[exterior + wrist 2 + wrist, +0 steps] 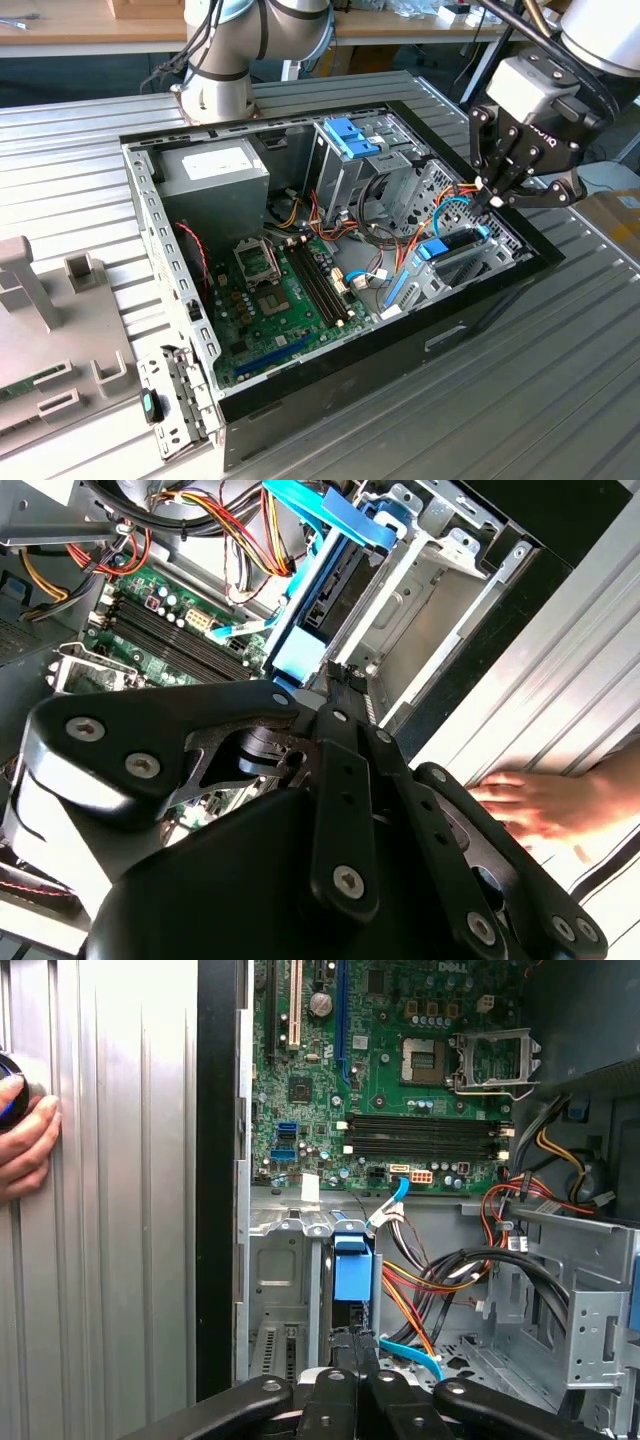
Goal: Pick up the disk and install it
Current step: 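Insert the disk into the insertion slot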
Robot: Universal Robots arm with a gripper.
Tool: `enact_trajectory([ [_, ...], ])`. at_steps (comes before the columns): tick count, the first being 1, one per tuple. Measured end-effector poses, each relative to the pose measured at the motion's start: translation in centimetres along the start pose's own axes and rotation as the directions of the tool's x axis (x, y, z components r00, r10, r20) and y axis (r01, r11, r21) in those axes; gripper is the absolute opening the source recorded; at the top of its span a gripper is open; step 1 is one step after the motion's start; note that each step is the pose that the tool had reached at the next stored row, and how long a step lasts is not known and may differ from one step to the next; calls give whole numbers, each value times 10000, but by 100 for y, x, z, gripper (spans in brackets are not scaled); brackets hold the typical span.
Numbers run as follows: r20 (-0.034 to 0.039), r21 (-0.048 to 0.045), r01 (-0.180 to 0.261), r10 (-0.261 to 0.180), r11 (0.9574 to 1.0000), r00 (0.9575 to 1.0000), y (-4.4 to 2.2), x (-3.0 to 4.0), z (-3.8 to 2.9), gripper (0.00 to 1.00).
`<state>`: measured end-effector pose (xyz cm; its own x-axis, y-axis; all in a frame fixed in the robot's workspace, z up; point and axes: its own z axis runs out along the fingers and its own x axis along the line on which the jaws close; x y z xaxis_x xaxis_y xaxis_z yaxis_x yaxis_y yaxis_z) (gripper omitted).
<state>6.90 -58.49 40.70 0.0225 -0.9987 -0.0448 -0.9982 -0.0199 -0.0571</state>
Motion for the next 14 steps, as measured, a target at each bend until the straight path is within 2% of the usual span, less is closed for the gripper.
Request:
enact_trajectory([
  [1,1,0,2,-2,10000,10000,-12,0,2,11],
  [2,8,-4,0,0,10000,10000,-75,2,10,11],
  [5,15,-12,-1,1,10000,10000,-196,5,45,11],
  [6,14,-13,1,-1,10000,10000,-208,7,61,11],
  [10,11,-18,-8,8,10000,10000,-228,14,212,11],
  [13,8,-26,-7,7,10000,10000,-229,15,234,11],
  [14,15,-36,-28,28,10000,10000,-236,17,266,11],
])
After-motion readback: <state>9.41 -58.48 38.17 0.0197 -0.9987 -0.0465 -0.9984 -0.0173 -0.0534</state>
